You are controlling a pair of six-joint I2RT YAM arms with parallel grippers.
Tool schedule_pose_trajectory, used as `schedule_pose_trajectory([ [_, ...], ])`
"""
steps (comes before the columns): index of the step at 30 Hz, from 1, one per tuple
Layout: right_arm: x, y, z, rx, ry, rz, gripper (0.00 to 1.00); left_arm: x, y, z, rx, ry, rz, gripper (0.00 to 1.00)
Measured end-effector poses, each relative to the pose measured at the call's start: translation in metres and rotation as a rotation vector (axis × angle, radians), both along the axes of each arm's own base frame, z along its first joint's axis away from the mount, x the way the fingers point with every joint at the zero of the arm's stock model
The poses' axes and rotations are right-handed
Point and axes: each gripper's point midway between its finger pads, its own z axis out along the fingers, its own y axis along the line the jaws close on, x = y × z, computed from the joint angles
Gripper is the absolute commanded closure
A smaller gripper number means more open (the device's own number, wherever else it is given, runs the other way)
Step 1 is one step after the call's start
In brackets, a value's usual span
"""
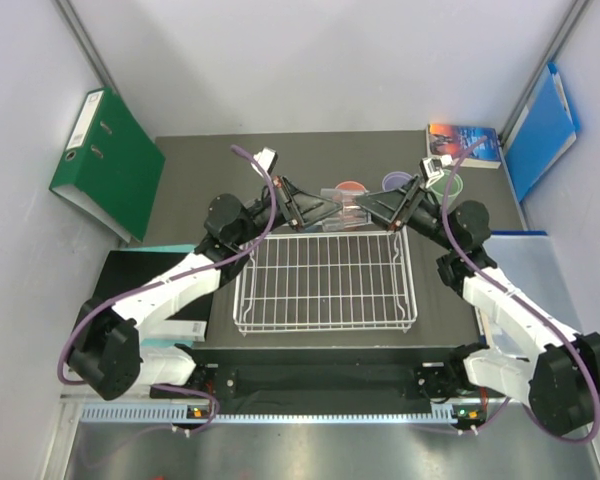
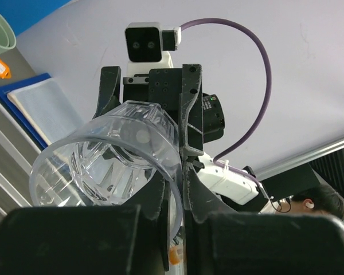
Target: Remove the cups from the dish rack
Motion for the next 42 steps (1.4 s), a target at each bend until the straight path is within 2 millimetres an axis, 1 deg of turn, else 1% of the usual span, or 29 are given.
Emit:
schedule_pose_trajectory([
  [2, 0.000, -0.001, -0.003, -0.018, 0.010, -0.011, 0.32, 0.002, -0.001, -0.004, 0.020, 0.007, 0.003, 1.00],
  [3, 0.000, -0.002, -0.003, -0.033, 0.013, -0.019, 0.14, 0.002, -0.001, -0.004, 0.030, 0.015, 0.004, 1.00],
  [4, 0.000, -0.003, -0.001, -0.049, 0.011, -0.031, 0.05, 0.004, 0.000, -0.003, 0.040, 0.016, 0.009, 1.00],
  [5, -0.001, -0.004, 0.000, -0.076, 0.001, -0.043, 0.00, 0.004, 0.000, 0.000, 0.050, 0.011, 0.013, 1.00],
  [7, -0.002, -0.007, 0.007, -0.128, -0.038, -0.070, 0.00, 0.008, 0.002, 0.001, 0.089, 0.020, 0.037, 1.00],
  [9, 0.000, -0.011, 0.011, -0.188, -0.055, -0.109, 0.00, 0.017, 0.009, 0.006, 0.126, 0.016, 0.084, 1.00],
  [12, 0.006, -0.021, 0.023, -0.277, -0.086, -0.186, 0.00, 0.041, 0.028, 0.009, 0.199, 0.024, 0.195, 1.00],
  [15, 0.014, -0.035, 0.024, -0.376, -0.080, -0.274, 0.00, 0.072, 0.053, 0.006, 0.327, 0.062, 0.356, 1.00],
  [16, 0.016, -0.041, 0.022, -0.415, -0.072, -0.303, 0.00, 0.080, 0.059, 0.006, 0.371, 0.071, 0.401, 1.00],
  [17, 0.018, -0.046, 0.018, -0.456, -0.059, -0.331, 0.00, 0.094, 0.068, 0.006, 0.444, 0.088, 0.469, 1.00],
  [19, 0.021, -0.059, 0.006, -0.544, -0.023, -0.380, 0.00, 0.115, 0.083, 0.007, 0.558, 0.103, 0.579, 1.00],
  [21, 0.023, -0.070, -0.004, -0.623, 0.008, -0.418, 0.00, 0.138, 0.100, 0.000, 0.699, 0.134, 0.689, 1.00],
  [23, 0.024, -0.079, -0.016, -0.695, 0.037, -0.444, 0.00, 0.159, 0.117, -0.017, 0.853, 0.163, 0.777, 1.00],
  [25, 0.022, -0.087, -0.029, -0.755, 0.065, -0.454, 0.00, 0.172, 0.133, -0.043, 1.011, 0.196, 0.830, 1.00],
  [26, 0.020, -0.090, -0.035, -0.780, 0.080, -0.457, 0.00, 0.176, 0.141, -0.060, 1.093, 0.214, 0.845, 1.00],
  [29, 0.017, -0.096, -0.045, -0.822, 0.102, -0.459, 0.00, 0.177, 0.161, -0.103, 1.313, 0.265, 0.841, 1.00],
  [30, 0.017, -0.097, -0.047, -0.833, 0.105, -0.461, 0.00, 0.178, 0.165, -0.114, 1.378, 0.276, 0.831, 1.00],
  [32, 0.016, -0.099, -0.049, -0.848, 0.109, -0.462, 0.00, 0.180, 0.172, -0.129, 1.468, 0.286, 0.816, 1.00],
  [35, 0.014, -0.101, -0.052, -0.863, 0.112, -0.462, 0.00, 0.183, 0.176, -0.141, 1.537, 0.286, 0.797, 1.00],
  [42, 0.013, -0.103, -0.054, -0.878, 0.115, -0.461, 0.00, 0.186, 0.178, -0.153, 1.578, 0.288, 0.769, 1.00],
])
